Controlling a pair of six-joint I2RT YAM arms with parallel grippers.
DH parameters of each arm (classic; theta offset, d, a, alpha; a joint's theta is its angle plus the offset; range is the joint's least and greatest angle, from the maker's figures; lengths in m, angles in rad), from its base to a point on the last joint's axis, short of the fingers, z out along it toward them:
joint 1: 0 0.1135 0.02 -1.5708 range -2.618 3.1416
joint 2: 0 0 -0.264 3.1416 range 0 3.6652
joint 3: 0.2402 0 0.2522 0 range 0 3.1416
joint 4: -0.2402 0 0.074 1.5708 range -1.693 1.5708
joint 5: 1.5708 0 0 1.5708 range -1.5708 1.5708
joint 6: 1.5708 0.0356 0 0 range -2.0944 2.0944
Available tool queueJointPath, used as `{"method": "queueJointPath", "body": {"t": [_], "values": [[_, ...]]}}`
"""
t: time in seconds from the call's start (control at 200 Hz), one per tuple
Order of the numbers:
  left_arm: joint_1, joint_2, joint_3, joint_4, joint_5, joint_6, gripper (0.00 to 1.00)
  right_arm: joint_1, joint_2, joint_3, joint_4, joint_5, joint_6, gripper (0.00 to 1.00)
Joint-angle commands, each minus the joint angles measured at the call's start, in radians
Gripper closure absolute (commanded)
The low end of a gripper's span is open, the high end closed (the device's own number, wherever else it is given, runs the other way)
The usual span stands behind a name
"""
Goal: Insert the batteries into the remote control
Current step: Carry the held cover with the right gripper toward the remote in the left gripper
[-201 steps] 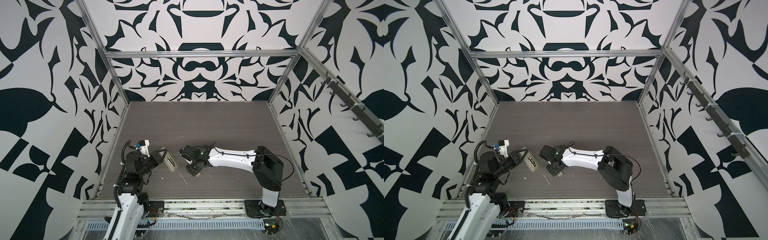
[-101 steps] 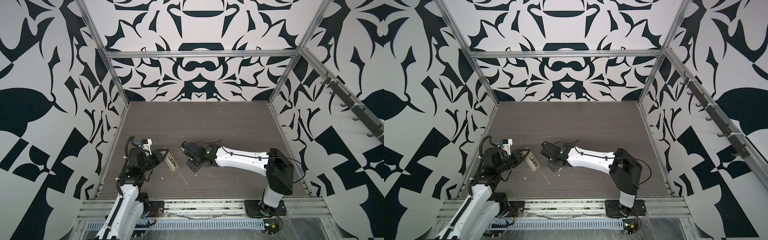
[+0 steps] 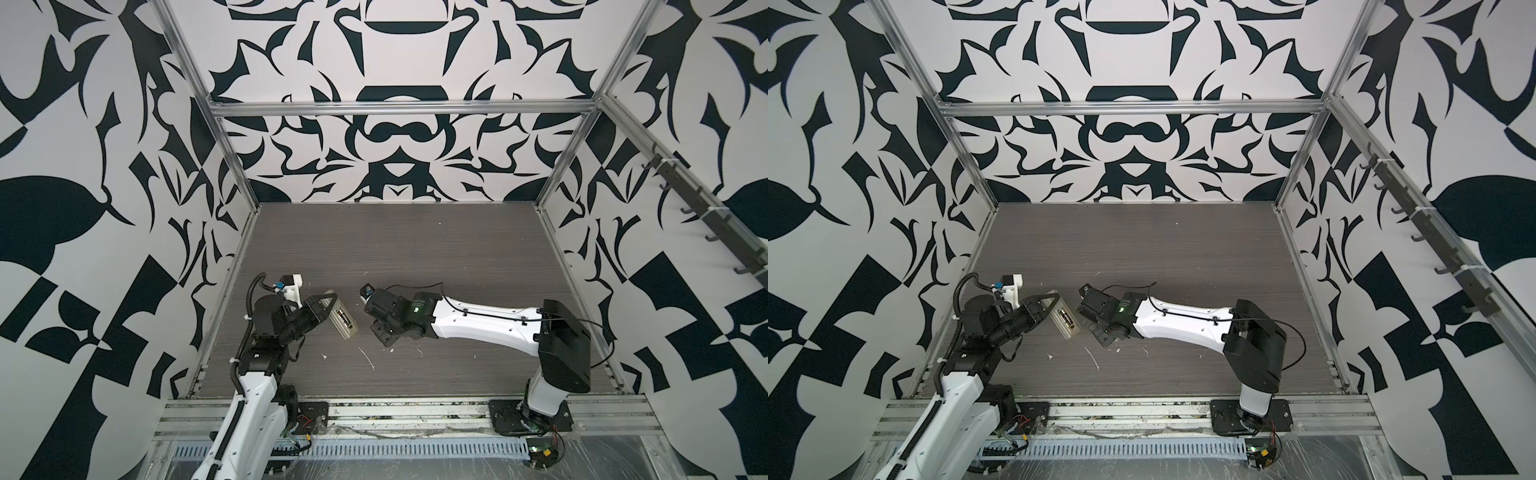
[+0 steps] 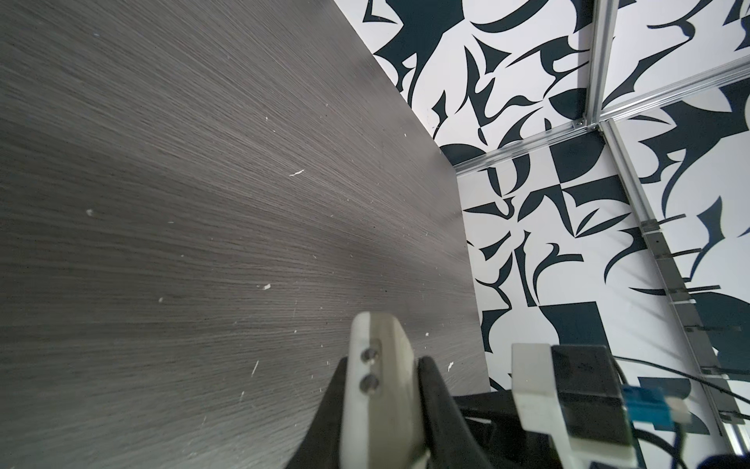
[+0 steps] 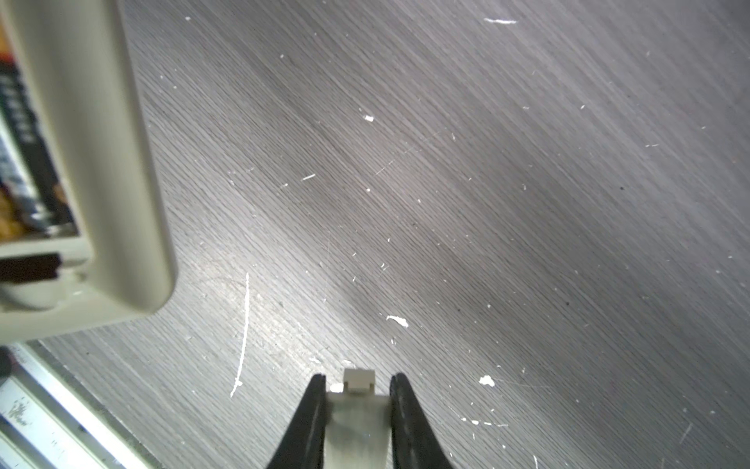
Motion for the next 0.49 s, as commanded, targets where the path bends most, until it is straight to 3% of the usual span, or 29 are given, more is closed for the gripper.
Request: {"method": "queueJointPath", "body": {"t": [0.0, 0.49], "values": [[0.005, 0.03, 0.03, 0.035, 0.019, 0.008, 1.0, 0.01, -0.053, 0.027, 0.008, 0.059, 0.009, 0.86], [0.005, -0.046, 0.014, -0.002, 0.012, 0.008, 1.0, 0.043, -0.067, 0.045, 0.008, 0.089, 0.007, 0.87]]}}
